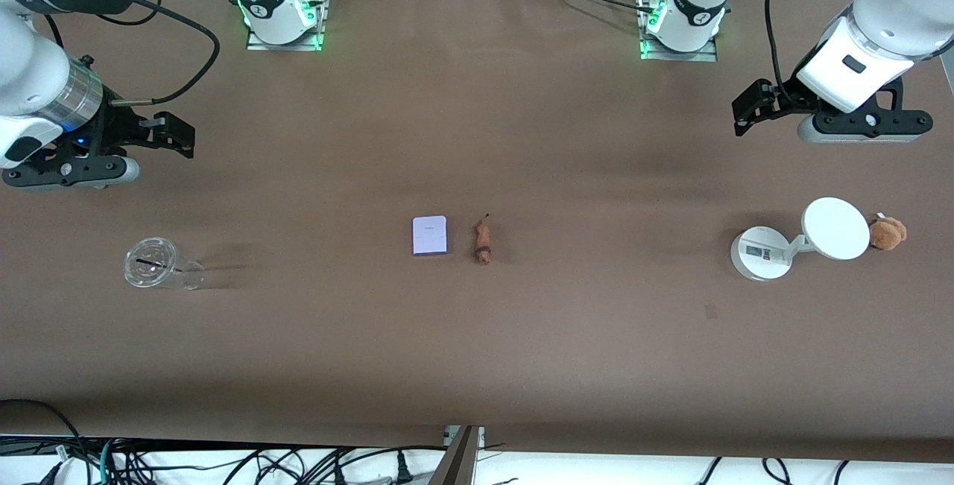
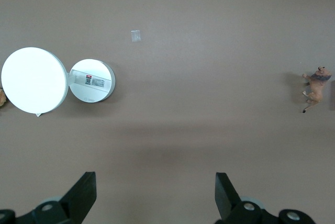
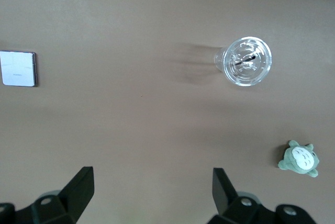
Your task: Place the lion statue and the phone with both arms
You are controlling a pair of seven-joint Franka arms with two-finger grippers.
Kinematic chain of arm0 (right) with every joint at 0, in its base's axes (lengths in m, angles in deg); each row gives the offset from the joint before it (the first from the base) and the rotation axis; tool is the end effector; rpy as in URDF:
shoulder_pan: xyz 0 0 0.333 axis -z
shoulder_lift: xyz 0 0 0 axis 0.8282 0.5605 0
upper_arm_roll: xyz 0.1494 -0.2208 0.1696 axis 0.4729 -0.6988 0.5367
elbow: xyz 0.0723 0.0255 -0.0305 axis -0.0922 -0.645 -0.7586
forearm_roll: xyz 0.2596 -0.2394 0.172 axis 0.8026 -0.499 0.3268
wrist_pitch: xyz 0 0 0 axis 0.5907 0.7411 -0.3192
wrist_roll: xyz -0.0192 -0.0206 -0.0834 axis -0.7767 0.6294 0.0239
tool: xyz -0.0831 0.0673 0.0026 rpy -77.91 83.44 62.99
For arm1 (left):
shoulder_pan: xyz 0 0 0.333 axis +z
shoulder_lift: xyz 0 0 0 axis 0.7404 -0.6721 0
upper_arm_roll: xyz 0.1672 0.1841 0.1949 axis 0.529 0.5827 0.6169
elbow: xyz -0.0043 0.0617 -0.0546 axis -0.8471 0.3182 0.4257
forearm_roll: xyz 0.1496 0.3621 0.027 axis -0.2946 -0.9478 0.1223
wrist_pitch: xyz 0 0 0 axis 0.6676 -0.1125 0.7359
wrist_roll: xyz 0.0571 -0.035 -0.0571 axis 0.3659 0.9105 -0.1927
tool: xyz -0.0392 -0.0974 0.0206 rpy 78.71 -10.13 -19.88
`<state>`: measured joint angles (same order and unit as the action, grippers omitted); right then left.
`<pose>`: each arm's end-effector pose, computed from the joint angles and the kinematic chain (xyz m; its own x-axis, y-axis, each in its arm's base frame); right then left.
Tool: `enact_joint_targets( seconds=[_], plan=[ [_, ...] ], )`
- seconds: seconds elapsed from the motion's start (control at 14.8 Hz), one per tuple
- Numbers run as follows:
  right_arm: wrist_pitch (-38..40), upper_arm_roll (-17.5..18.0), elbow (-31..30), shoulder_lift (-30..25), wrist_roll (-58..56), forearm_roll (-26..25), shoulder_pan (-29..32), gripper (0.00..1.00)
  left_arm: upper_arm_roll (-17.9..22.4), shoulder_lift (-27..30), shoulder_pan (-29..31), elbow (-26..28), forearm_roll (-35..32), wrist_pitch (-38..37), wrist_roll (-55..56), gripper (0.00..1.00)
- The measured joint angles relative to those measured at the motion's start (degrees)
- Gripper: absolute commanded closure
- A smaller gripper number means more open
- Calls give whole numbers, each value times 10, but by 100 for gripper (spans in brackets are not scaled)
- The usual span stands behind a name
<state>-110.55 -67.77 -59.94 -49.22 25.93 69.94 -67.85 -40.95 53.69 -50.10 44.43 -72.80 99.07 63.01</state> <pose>0.5891 0.0815 0.5785 0.9888 0.1257 -0.0803 0.1311 -0.9892 0.0660 0.5384 -0.1022 0.6031 0.9999 0.0134 -0.0088 0.0135 -0.9999 0.0019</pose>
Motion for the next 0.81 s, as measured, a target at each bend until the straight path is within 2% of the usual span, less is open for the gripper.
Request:
enact_joint_targets(
  seconds=[0.81],
  plan=[
    [0,-1,0,0,0,0,0,0,5,-2,3,0,0,10,0,0]
  ],
)
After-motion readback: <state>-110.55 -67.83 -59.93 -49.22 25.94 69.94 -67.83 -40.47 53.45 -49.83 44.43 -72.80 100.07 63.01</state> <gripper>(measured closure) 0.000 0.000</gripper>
